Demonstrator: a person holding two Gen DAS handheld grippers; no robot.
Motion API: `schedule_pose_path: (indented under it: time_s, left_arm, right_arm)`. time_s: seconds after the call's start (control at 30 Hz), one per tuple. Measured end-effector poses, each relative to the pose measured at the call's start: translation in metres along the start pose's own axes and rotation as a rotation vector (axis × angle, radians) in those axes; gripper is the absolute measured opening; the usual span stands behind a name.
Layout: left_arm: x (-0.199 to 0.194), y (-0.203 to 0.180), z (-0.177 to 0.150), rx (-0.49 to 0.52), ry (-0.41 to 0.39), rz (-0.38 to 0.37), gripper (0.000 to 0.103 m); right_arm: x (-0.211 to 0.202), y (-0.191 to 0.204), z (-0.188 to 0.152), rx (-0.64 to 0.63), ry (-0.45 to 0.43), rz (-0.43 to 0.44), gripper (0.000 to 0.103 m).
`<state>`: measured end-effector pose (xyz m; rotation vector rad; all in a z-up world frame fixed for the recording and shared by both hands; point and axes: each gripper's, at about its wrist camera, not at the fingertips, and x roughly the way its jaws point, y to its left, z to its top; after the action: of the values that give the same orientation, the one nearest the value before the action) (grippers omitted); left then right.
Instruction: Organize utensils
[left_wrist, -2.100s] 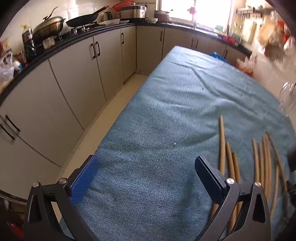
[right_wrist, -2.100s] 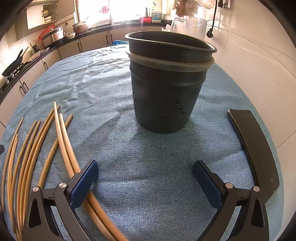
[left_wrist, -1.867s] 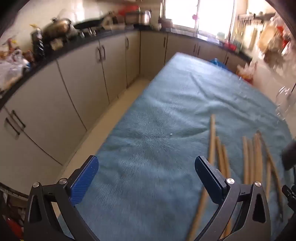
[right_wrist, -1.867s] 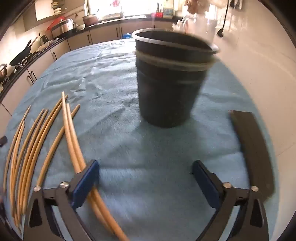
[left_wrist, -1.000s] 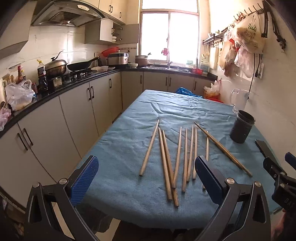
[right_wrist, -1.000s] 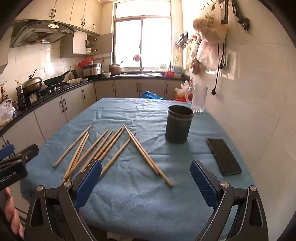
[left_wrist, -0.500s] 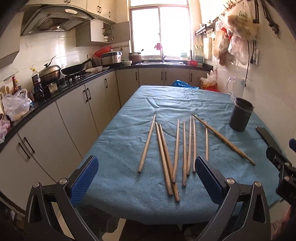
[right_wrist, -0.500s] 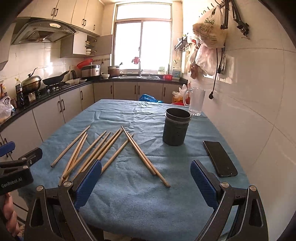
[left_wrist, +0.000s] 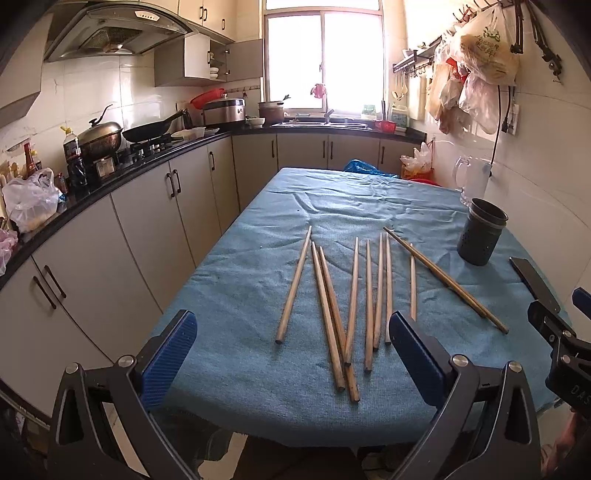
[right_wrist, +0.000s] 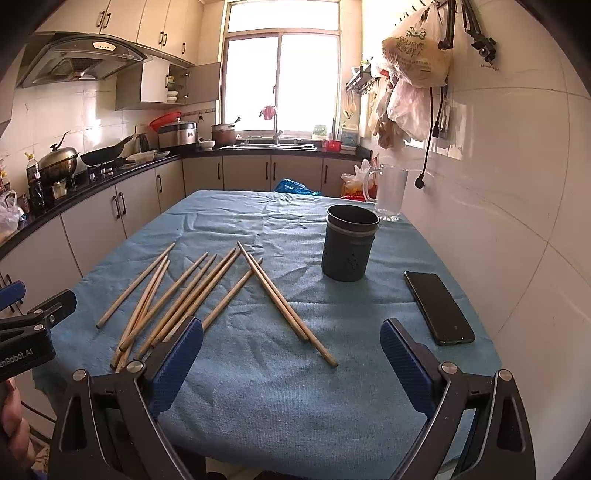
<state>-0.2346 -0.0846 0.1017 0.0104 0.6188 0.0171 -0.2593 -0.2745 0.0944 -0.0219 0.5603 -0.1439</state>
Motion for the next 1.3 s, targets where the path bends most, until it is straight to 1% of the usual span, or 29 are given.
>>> schedule_pose_path:
  time_s: [0.97,1.17,1.27,1.3]
  left_arm:
    - [0.003,-0.001,0.0,0.002,0.001,-0.011,0.103]
    - [0.015,0.005,0.001,-0.009,0.048,-0.026,0.103]
    - [0.029,0.018,0.01,-0.031,0.094,-0.055,0.103]
    - [0.037,0.025,0.016,-0.037,0.106,-0.052,0.103]
  right_arm:
    - [0.004,0.0,-0.003,0.006,0.014,0.003,0.099]
    - [0.01,-0.001,-0.002,0.01,0.029,0.018,0.098]
    - [0.016,-0.003,0.004,-0.001,0.041,0.07,0.095]
    - [0.018,-0.004,0.007,-0.008,0.044,0.082,0.095]
